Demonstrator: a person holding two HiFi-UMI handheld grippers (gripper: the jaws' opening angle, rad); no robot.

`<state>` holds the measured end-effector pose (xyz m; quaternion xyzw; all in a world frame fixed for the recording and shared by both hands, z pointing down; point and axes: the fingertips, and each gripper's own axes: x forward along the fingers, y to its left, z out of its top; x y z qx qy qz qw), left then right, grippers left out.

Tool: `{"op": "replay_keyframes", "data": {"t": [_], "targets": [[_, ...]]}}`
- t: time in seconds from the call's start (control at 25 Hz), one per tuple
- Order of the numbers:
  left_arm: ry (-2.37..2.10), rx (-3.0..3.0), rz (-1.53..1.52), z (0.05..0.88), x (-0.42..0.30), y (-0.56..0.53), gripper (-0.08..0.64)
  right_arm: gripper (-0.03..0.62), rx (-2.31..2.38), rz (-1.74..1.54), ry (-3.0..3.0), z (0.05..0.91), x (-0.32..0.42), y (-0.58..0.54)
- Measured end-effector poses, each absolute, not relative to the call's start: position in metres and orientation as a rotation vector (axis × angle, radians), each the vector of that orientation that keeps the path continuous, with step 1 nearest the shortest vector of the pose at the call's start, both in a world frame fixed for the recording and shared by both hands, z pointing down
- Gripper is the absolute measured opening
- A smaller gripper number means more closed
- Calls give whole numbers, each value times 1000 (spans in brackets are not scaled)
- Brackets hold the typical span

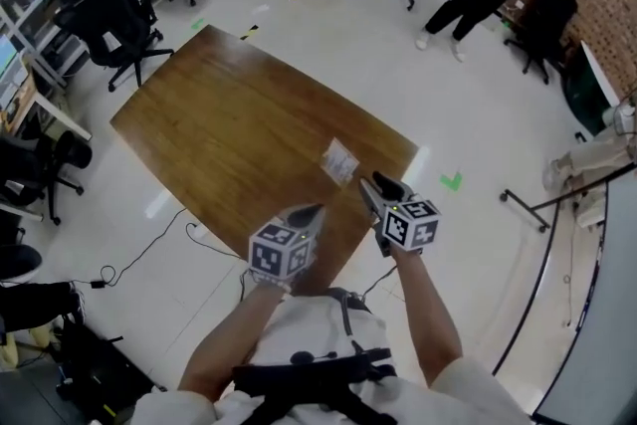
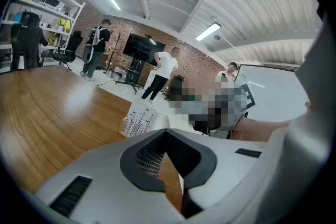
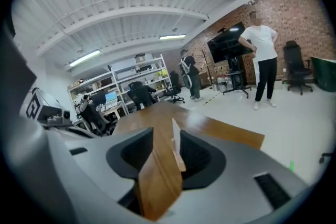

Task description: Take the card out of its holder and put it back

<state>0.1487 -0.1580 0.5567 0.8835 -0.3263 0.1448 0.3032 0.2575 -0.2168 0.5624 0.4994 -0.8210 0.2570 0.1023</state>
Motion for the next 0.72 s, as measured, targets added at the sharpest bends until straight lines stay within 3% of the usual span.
{"op": "replay_keyframes", "data": {"t": [0.72], "targets": [[-975, 2232, 382, 592, 170, -182, -9, 192, 1165, 731, -2430, 637, 232, -285]]}}
